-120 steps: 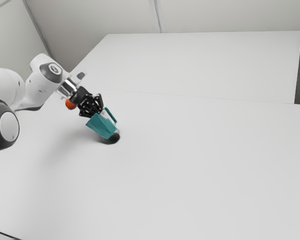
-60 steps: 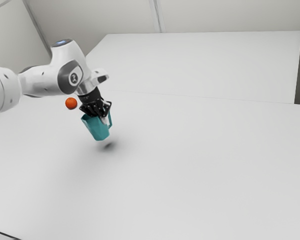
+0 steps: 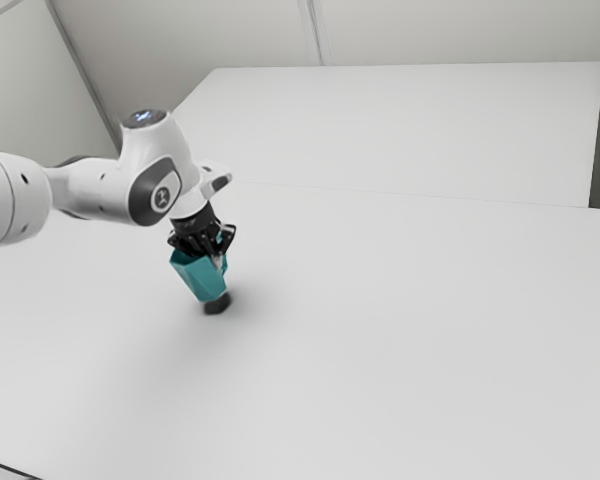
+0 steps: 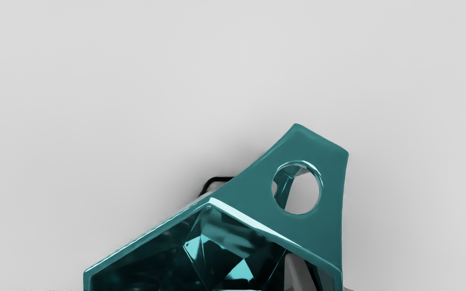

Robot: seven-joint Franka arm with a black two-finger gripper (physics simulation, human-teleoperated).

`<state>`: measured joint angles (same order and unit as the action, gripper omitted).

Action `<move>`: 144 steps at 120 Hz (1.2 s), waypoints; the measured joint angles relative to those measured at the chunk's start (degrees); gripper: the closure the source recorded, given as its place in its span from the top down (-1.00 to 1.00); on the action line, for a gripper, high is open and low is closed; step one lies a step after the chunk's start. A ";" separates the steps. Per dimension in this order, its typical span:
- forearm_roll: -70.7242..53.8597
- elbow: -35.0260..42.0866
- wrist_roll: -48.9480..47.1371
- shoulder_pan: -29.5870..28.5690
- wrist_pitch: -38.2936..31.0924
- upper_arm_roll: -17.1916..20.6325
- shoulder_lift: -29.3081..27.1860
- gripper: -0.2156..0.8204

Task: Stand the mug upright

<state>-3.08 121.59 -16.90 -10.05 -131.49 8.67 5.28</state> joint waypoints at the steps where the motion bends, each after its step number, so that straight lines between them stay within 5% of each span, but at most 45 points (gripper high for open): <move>1: -0.01 0.00 -0.19 -0.01 -0.05 0.00 0.11 -0.91; 65: -0.13 -0.01 -8.09 0.02 -2.71 0.03 3.64 -0.90; 99: -0.12 -0.21 -9.78 0.85 -2.27 0.03 2.78 0.12; 144: -0.04 -1.37 -10.27 2.69 -0.20 0.39 -3.76 0.50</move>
<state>-3.12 120.21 -27.17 -7.36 -131.69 9.05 1.52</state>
